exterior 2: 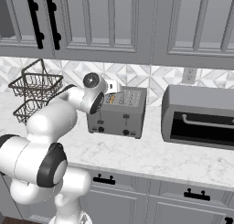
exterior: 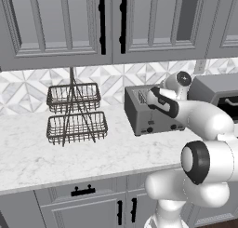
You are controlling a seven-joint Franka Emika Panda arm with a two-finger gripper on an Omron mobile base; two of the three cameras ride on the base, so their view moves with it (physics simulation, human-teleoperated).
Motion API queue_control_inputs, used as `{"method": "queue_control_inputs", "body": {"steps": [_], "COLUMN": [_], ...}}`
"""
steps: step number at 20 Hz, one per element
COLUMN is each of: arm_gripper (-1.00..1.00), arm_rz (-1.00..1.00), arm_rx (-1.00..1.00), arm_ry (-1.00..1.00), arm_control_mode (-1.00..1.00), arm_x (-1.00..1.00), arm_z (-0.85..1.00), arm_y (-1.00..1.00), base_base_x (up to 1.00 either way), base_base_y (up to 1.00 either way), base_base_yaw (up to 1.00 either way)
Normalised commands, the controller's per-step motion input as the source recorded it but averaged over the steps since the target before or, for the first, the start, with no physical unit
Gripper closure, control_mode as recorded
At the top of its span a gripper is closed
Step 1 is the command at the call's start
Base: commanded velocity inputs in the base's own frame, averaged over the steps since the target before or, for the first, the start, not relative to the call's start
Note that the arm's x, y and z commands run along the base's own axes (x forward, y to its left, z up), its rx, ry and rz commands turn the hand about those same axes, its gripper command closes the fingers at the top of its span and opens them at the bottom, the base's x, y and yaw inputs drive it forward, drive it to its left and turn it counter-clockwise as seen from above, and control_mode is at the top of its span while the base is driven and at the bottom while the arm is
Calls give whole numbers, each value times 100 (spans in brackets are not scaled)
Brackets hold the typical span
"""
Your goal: Start the toaster. Once the lever pops up, take the bread to the plate on the dining counter.
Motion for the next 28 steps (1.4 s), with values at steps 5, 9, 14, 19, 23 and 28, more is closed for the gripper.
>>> {"method": "queue_control_inputs", "body": {"steps": [5,9,14,19,23,28], "arm_gripper": [-100,-100,-100,-100,-100,-100], "arm_rz": [0,0,0,0,0,0], "arm_rx": [0,0,0,0,0,0], "arm_ry": [0,0,0,0,0,0], "arm_control_mode": [-100,-100,-100,-100,-100,-100], "arm_x": [0,0,0,0,0,0], "arm_z": [0,0,0,0,0,0], "arm_y": [0,0,0,0,0,0], "base_base_x": [0,0,0,0,0,0], "base_base_y": [0,0,0,0,0,0], "base_base_yaw": [0,0,0,0,0,0]}}
